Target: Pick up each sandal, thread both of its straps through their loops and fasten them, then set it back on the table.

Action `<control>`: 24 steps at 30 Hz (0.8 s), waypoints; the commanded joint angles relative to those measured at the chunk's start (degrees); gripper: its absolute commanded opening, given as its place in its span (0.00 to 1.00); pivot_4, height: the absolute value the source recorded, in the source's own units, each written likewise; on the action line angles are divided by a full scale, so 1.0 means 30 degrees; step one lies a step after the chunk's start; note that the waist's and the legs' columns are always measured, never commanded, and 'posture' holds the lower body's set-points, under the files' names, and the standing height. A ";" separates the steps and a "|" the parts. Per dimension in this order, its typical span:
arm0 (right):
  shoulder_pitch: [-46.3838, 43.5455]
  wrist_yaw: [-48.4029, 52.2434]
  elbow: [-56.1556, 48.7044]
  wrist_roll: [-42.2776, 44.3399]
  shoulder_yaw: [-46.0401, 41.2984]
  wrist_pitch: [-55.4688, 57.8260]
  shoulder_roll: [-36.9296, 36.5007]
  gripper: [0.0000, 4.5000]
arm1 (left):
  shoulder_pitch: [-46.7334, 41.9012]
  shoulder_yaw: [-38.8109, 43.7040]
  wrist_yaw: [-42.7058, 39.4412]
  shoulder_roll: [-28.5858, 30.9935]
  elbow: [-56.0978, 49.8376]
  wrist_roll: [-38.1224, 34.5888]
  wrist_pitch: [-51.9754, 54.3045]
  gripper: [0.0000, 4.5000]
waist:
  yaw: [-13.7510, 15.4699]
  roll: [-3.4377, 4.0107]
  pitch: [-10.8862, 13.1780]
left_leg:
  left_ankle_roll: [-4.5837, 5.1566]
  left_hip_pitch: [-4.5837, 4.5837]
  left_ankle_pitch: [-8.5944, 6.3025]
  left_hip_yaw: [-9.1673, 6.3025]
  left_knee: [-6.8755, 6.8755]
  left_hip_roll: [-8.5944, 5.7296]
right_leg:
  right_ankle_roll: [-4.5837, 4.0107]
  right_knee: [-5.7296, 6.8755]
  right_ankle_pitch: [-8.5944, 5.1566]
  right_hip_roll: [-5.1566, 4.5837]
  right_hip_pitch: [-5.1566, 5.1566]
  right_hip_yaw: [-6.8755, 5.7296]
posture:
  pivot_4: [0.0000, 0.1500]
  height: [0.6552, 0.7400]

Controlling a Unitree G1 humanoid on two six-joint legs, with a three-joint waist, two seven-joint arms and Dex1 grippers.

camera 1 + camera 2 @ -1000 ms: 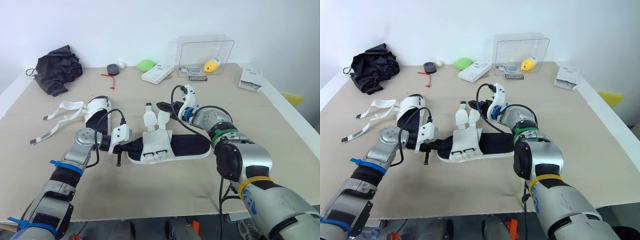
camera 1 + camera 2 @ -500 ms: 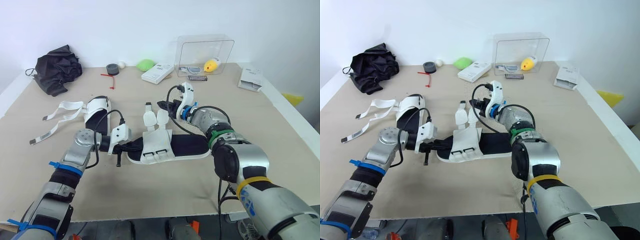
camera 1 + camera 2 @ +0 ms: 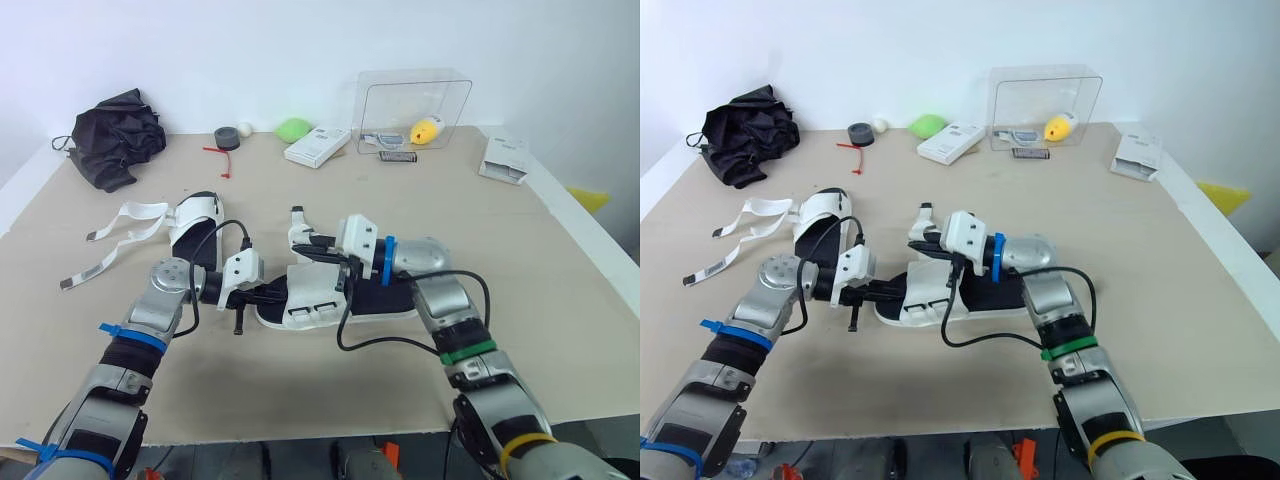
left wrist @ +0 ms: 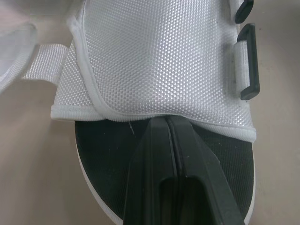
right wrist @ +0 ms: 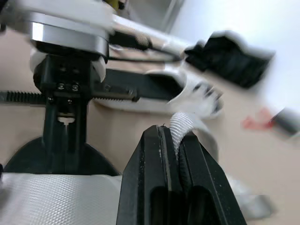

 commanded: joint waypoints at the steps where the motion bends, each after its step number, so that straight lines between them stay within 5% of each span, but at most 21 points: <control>1: 0.1039 -0.1611 -0.1217 -0.1806 0.0352 -0.5015 -0.1110 0.01 | 0.1044 -0.1558 -0.0577 0.0023 0.0922 0.1086 0.0472 0.00 | 0.0035 -0.0013 -0.0007 | 0.0000 0.0003 0.0000 -0.0001 0.0000 0.0000 | -0.0006 0.0001 -0.0002 0.0003 0.0000 -0.0003 | 1.00 1.00; 8: 0.3552 -0.3096 -0.0781 -0.5203 0.2496 -1.3828 -0.4286 0.01 | 0.1034 -0.1533 -0.0662 -0.0005 0.1008 0.1084 0.0464 0.00 | 0.0056 -0.0047 -0.0004 | 0.0006 0.0008 -0.0012 -0.0002 -0.0003 -0.0014 | -0.0010 -0.0004 -0.0043 -0.0008 0.0022 -0.0001 | 1.00 1.00; 14: 0.2887 -0.6431 0.1781 -1.0210 0.2942 -1.7853 -0.5100 0.01 | 0.0753 -0.1587 -0.0622 -0.0194 0.1315 0.1132 0.0401 0.00 | -0.0097 -0.0115 -0.0011 | 0.0060 0.0266 -0.0054 0.0096 -0.0039 0.0013 | -0.0065 0.0000 -0.0079 0.0019 0.0195 0.0096 | 1.00 1.00; 18: 0.1926 -0.7135 0.2899 -1.0326 0.3319 -1.6633 -0.5054 0.24 | 0.0655 -0.1616 -0.0606 -0.0276 0.1464 0.1141 0.0322 0.00 | -0.0096 -0.0169 -0.0033 | 0.0067 0.0392 -0.0059 0.0100 -0.0063 0.0024 | -0.0177 0.0000 -0.0152 0.0018 0.0314 0.0102 | 1.00 1.00; 23: -0.0537 -1.0255 0.5008 -1.3126 0.3312 -1.6476 -0.5439 0.76 | 0.0586 -0.1627 -0.0637 -0.0321 0.1636 0.1182 0.0220 0.00 | -0.0073 -0.0179 -0.0036 | 0.0075 0.0413 -0.0064 0.0120 -0.0063 0.0024 | -0.0185 0.0001 -0.0159 0.0007 0.0332 0.0131 | 1.00 1.00; 24: -0.1040 -1.0958 0.5537 -1.3804 0.3438 -1.6621 -0.5719 0.76 | 0.0560 -0.1623 -0.0639 -0.0328 0.1677 0.1189 0.0207 0.00 | -0.0058 -0.0178 -0.0035 | 0.0075 0.0412 -0.0064 0.0128 -0.0063 0.0022 | -0.0184 0.0001 -0.0157 0.0004 0.0328 0.0140 | 1.00 1.00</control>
